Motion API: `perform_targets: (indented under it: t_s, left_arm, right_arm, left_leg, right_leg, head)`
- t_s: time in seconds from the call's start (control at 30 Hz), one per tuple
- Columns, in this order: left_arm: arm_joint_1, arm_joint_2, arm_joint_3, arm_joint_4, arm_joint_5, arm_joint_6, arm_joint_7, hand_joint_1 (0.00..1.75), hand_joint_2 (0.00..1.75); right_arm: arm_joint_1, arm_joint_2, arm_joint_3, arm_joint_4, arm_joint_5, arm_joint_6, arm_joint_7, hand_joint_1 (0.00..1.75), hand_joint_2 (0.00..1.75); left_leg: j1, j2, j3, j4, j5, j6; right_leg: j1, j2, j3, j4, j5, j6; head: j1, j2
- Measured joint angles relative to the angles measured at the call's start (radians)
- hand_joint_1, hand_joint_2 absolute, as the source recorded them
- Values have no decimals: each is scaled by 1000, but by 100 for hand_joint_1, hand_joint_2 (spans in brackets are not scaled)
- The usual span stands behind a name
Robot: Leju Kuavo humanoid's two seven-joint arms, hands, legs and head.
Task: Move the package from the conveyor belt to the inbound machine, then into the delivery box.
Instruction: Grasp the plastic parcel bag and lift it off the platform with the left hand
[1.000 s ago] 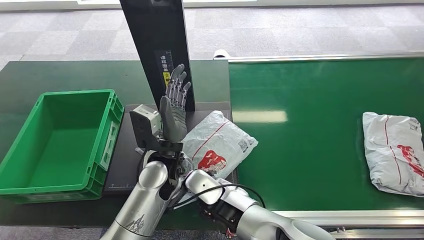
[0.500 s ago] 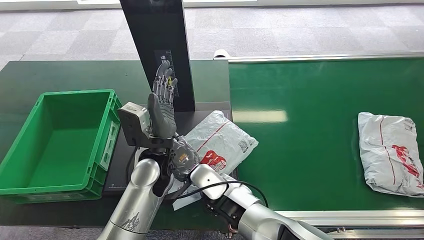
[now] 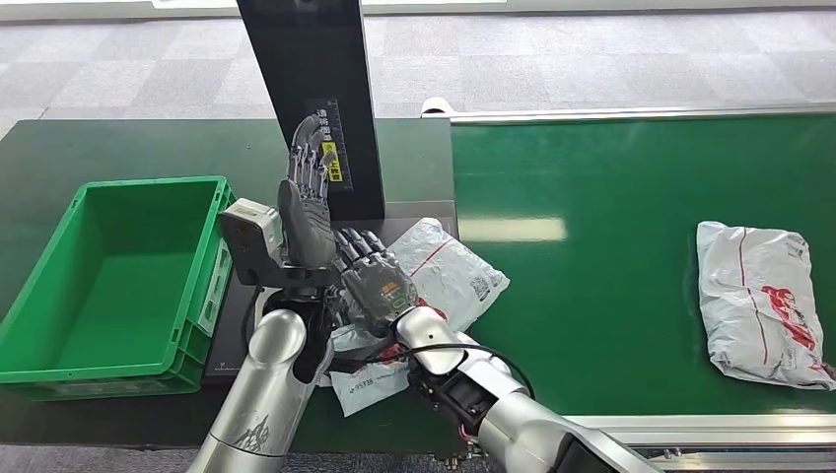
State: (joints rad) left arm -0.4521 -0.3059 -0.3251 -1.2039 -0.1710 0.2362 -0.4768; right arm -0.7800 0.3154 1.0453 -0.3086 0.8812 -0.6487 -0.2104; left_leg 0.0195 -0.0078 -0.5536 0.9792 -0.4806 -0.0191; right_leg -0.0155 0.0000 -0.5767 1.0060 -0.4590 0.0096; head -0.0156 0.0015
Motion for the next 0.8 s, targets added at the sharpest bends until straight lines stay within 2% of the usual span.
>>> perform_targets:
  t_s: [0.17,0.37,0.53,0.67,0.8]
  left_arm:
    - [29,2,14,-3,-8,0,0,0,0]
    - [49,6,24,1,-11,2,0,0,0]
    - [54,6,31,2,-16,7,1,0,0]
    - [55,6,36,2,-19,16,5,0,0]
    - [56,7,39,2,-22,22,8,0,0]
  right_arm:
    - [-29,-21,-111,-11,16,-32,-19,0,175]
    - [-23,-52,-370,-103,240,-44,-129,0,175]
    - [-6,-59,-556,-191,335,-44,-199,0,175]
    - [10,-59,-657,-247,365,-44,-238,0,175]
    - [22,-59,-718,-276,378,-44,-252,0,175]
  left_leg:
    - [0,2,0,0,0,0]
    - [0,2,-1,1,0,0]
    - [0,2,-1,1,0,0]
    - [0,2,-1,1,0,0]
    - [0,2,0,0,0,0]
  right_leg:
    - [0,1,-1,0,0,0]
    - [0,0,-2,0,0,0]
    - [0,0,-2,0,0,0]
    - [0,0,-2,0,0,0]
    - [0,0,-2,0,0,0]
  head:
    - [0,0]
    - [-1,0]
    - [-1,0]
    - [-1,0]
    - [-1,0]
